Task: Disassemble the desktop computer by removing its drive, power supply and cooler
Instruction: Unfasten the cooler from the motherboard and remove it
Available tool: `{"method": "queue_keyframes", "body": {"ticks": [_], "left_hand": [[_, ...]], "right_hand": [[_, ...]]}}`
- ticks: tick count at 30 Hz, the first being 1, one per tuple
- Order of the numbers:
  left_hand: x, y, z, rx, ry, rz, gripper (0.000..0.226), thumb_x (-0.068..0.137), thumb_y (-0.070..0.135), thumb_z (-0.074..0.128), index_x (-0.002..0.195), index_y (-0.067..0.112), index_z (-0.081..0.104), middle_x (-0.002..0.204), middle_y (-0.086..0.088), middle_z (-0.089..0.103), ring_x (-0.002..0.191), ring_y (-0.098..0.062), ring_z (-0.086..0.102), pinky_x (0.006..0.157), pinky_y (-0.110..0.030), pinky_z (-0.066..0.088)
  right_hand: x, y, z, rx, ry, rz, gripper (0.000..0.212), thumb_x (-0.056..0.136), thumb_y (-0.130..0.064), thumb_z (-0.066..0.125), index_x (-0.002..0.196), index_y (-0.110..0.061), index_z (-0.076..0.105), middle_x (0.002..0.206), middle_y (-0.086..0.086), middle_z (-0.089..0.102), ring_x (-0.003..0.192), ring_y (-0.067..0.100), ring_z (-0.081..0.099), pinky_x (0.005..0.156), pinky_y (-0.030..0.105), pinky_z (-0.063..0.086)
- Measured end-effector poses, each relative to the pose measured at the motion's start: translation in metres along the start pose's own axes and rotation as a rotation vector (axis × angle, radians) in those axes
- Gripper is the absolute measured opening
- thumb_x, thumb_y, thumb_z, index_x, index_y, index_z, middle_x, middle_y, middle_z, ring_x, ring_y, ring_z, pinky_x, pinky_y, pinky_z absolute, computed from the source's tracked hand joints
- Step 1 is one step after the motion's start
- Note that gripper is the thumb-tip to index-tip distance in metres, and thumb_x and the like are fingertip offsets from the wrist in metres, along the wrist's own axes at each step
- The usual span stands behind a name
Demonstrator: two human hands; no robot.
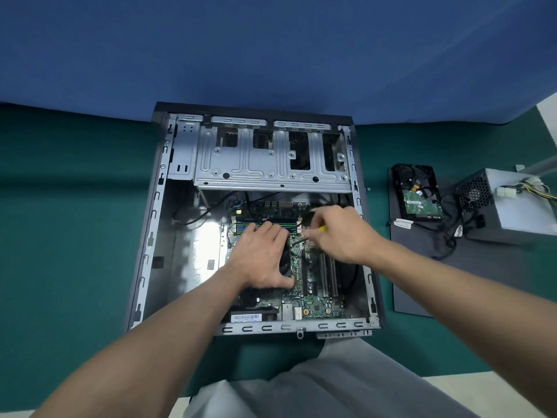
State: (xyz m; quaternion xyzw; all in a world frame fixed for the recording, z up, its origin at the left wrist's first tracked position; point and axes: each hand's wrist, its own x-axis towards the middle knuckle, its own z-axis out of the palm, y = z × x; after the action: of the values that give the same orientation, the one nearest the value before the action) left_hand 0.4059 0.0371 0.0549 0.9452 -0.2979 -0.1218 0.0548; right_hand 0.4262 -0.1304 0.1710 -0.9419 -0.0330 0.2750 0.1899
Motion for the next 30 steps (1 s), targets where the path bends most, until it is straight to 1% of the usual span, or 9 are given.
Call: {"method": "queue_keyframes", "body": {"ticks": [4,8,12,16,18,22,26,28,30], "left_hand": [[0.000,0.000,-0.002,-0.002,-0.063,-0.004,0.095,0.061,0.087,0.040,0.124,0.016,0.038,0.124,-0.003,0.050,0.112,-0.020,0.043,0.102,-0.041,0.032],[0.000,0.004,-0.005,-0.010,-0.100,-0.029,0.091,0.064,0.084,0.052,0.124,0.016,0.036,0.125,-0.003,0.048,0.113,-0.020,0.042,0.105,-0.040,0.029],[-0.003,0.007,-0.008,-0.005,-0.096,-0.051,0.090,0.064,0.082,0.054,0.122,0.016,0.036,0.122,-0.002,0.047,0.108,-0.018,0.040,0.101,-0.037,0.029],[-0.004,0.010,-0.010,-0.004,-0.128,-0.081,0.089,0.064,0.081,0.056,0.123,0.017,0.035,0.122,0.000,0.046,0.108,-0.017,0.039,0.101,-0.036,0.030],[-0.003,0.012,-0.012,-0.012,-0.145,-0.110,0.090,0.063,0.081,0.056,0.124,0.018,0.034,0.123,0.000,0.045,0.110,-0.018,0.039,0.102,-0.037,0.028],[-0.003,0.019,-0.012,-0.034,-0.199,-0.204,0.099,0.063,0.077,0.063,0.135,0.019,0.027,0.134,-0.002,0.037,0.124,-0.021,0.033,0.111,-0.043,0.019],[-0.002,0.026,-0.013,-0.086,-0.245,-0.299,0.106,0.066,0.068,0.070,0.144,0.021,0.017,0.153,-0.004,0.017,0.142,-0.026,0.015,0.117,-0.047,0.004],[-0.004,0.028,-0.012,-0.113,-0.245,-0.319,0.106,0.068,0.065,0.071,0.147,0.021,0.014,0.156,-0.004,0.012,0.144,-0.026,0.011,0.118,-0.046,0.002],[-0.005,0.028,-0.012,-0.131,-0.232,-0.324,0.106,0.069,0.064,0.071,0.148,0.021,0.014,0.156,-0.004,0.012,0.144,-0.025,0.011,0.118,-0.045,0.003]], "right_hand": [[-0.026,0.026,0.009,0.096,0.189,0.042,0.020,0.087,-0.043,0.065,0.076,-0.028,0.057,0.064,-0.004,0.056,0.054,0.009,0.048,0.050,0.026,0.035],[-0.044,0.030,0.019,0.103,0.220,-0.007,0.019,0.087,-0.041,0.066,0.074,-0.029,0.057,0.055,-0.004,0.052,0.043,0.010,0.044,0.047,0.026,0.036],[-0.050,0.029,0.024,0.060,0.218,-0.054,0.016,0.091,-0.036,0.060,0.077,-0.031,0.052,0.063,-0.002,0.056,0.056,0.018,0.052,0.058,0.029,0.046],[-0.050,0.030,0.030,0.031,0.249,-0.092,0.011,0.091,-0.032,0.057,0.085,-0.023,0.059,0.068,0.000,0.055,0.064,0.023,0.053,0.058,0.028,0.040],[-0.049,0.031,0.031,0.038,0.247,-0.108,0.011,0.090,-0.031,0.055,0.083,-0.024,0.057,0.068,0.000,0.055,0.065,0.024,0.054,0.057,0.028,0.039],[-0.046,0.033,0.035,0.024,0.247,-0.131,0.007,0.089,-0.030,0.056,0.084,-0.026,0.058,0.058,-0.010,0.042,0.061,0.021,0.050,0.056,0.027,0.036],[-0.044,0.033,0.038,0.001,0.247,-0.152,0.007,0.089,-0.032,0.057,0.084,-0.027,0.058,0.057,-0.011,0.040,0.062,0.021,0.050,0.055,0.028,0.035],[-0.043,0.033,0.037,0.001,0.239,-0.153,0.007,0.089,-0.033,0.056,0.083,-0.028,0.057,0.058,-0.010,0.040,0.062,0.021,0.050,0.055,0.028,0.035],[-0.042,0.033,0.037,-0.008,0.228,-0.153,0.008,0.089,-0.033,0.056,0.082,-0.029,0.055,0.057,-0.010,0.041,0.062,0.022,0.050,0.056,0.028,0.036]]}}
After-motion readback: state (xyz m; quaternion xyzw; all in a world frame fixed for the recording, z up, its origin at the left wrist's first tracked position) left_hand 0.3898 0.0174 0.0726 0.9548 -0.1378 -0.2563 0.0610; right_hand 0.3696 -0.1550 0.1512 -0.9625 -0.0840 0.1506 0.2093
